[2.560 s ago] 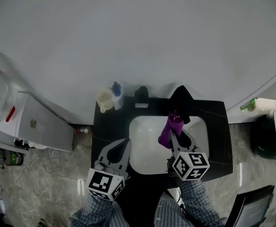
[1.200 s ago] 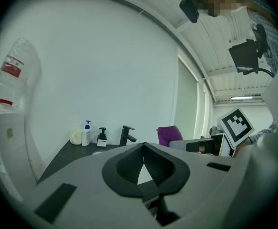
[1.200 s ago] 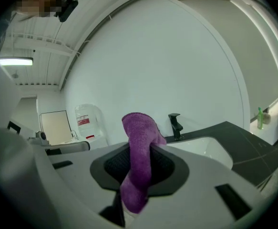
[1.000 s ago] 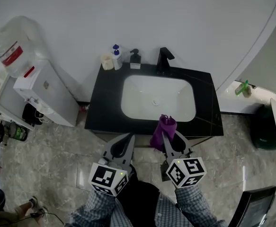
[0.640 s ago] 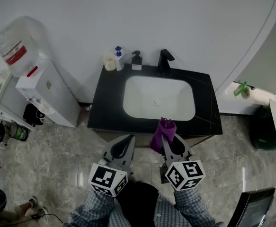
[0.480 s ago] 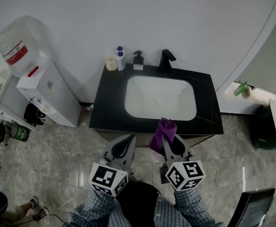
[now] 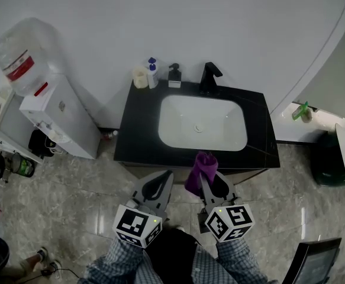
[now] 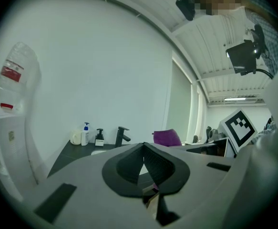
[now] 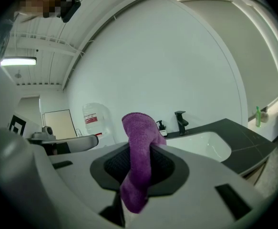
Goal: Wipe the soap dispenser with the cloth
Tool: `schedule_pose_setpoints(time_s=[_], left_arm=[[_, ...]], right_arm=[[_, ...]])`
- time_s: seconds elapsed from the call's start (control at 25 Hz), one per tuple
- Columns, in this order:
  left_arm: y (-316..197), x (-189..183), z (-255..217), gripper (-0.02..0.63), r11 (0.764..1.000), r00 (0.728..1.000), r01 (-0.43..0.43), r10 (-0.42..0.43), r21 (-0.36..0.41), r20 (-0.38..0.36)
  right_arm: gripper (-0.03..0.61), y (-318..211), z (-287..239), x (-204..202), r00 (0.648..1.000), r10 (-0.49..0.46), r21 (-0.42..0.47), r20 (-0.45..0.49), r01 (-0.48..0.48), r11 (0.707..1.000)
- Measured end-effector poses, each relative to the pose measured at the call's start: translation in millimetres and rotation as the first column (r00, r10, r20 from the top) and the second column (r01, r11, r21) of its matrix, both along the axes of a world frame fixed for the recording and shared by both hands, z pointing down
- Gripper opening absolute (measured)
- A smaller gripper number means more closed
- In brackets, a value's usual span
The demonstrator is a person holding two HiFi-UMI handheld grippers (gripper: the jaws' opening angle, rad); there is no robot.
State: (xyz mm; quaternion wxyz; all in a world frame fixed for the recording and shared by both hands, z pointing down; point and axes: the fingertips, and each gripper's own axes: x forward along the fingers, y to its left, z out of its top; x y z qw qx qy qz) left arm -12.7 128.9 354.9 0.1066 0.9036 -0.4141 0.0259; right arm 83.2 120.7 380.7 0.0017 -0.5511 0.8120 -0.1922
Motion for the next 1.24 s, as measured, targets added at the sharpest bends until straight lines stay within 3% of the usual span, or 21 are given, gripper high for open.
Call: schedule_pose_setpoints(time_s=[1.24], left_arm=[[11,-16,-5,0.011,1.0,1.0,-0.006,0.006,0.01,-0.004]], right_arm=[[0.089,7,-1,-34,0.999,-0.052,-0.004,0.007,0.052,0.999]])
